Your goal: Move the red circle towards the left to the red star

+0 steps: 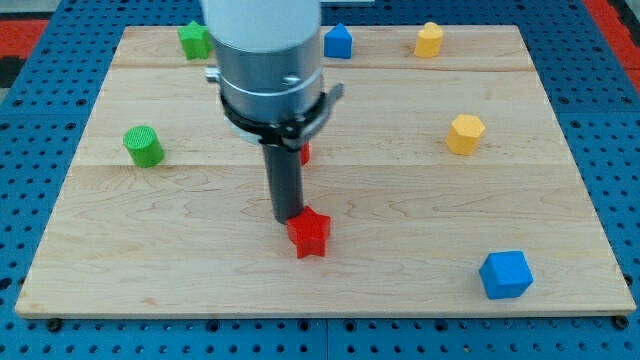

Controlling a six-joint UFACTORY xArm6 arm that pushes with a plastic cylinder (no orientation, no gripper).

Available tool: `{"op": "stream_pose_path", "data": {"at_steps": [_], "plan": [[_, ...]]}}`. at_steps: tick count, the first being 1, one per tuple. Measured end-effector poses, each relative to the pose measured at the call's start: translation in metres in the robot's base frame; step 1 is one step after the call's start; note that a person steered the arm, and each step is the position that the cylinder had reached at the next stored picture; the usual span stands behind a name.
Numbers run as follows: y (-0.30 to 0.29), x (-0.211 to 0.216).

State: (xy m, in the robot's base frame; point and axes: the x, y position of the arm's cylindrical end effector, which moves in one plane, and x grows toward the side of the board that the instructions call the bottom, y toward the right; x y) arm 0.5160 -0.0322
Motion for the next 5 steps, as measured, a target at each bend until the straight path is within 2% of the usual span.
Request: {"op": "stream_pose_path", "data": {"at_steps": [1, 3, 5], "plan": [[-0.026, -0.034], [0.052, -0.002], [0.018, 0.016]]}}
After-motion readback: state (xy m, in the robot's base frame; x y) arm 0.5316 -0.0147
